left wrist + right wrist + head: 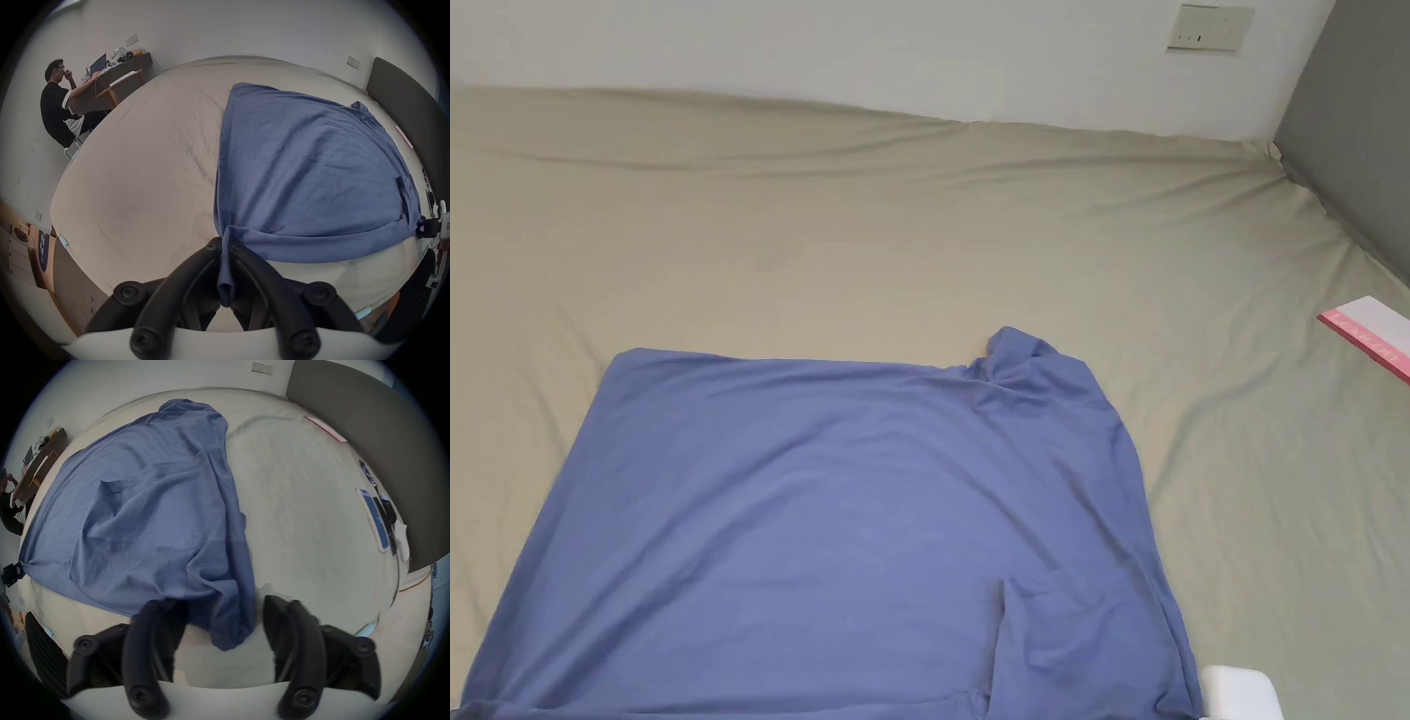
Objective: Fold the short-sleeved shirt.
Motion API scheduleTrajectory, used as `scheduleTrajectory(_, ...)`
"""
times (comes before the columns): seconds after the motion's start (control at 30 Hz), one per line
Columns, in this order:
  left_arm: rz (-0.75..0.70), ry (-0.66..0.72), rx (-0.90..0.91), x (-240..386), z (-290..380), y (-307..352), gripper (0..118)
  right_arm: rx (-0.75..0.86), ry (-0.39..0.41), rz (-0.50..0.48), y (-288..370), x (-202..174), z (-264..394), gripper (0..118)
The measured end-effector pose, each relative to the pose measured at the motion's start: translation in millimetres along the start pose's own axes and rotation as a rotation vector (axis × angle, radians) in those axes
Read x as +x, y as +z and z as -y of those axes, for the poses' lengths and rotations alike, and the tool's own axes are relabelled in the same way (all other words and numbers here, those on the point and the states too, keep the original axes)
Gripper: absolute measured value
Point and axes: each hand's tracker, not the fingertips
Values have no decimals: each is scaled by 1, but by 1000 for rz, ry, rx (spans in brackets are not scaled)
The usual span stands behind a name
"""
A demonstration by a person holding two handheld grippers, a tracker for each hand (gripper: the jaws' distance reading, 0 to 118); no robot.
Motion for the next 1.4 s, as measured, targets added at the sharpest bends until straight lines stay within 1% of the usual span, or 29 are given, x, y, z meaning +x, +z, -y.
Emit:
scheduleTrajectory(0.03,-3,-5,-5,1,-1,-1,1,18,-10,-24,0,-3,0,17)
scheduleTrajectory(0.07,-5,-4,-5,2,-1,-1,1,21,-5,-14,1,-5,0,12)
scheduleTrajectory(0.1,-6,-1,-3,-4,1,-10,1,24,26,23,0,-9,0,12)
scheduleTrajectory(0.13,-4,9,2,-6,1,-11,1,38,42,12,1,-10,0,11)
scheduleTrajectory(0.17,5,28,9,-8,0,-10,1,53,37,9,6,-11,2,11)
scheduleTrajectory(0.23,53,97,48,-11,-1,-2,1,88,4,-25,15,-5,1,11)
scheduleTrajectory(0.3,93,166,86,-18,-6,5,1,170,-44,-69,33,1,-2,11)
scheduleTrajectory(0.33,109,195,111,-21,-9,9,1,204,-57,-101,42,3,-5,11)
scheduleTrajectory(0.4,134,234,156,-24,-18,17,1,266,-70,-116,56,4,-15,11)
scheduleTrajectory(0.57,161,273,229,-26,-48,25,1,334,-102,-168,82,3,-51,11)
scheduleTrajectory(0.7,178,312,252,-29,-75,11,1,351,-114,-167,80,-6,-85,11)
scheduleTrajectory(0.83,175,327,226,-26,-100,-18,1,323,-107,-121,56,-20,-120,12)
scheduleTrajectory(0.93,146,303,181,-19,-114,-47,1,270,-117,-97,26,-27,-144,12)
scheduleTrajectory(1.0,140,301,151,-17,-122,-67,1,220,-116,-69,4,-29,-157,12)
scheduleTrajectory(1.23,102,257,84,-4,-143,-118,1,170,-113,-16,-47,-28,-183,12)
scheduleTrajectory(1.3,103,233,84,1,-148,-125,1,168,-146,-10,-55,-25,-187,12)
scheduleTrajectory(1.37,88,206,79,7,-153,-132,1,151,-160,-12,-64,-25,-190,12)
scheduleTrajectory(1.4,89,206,82,9,-154,-135,1,153,-166,-10,-68,-25,-191,18)
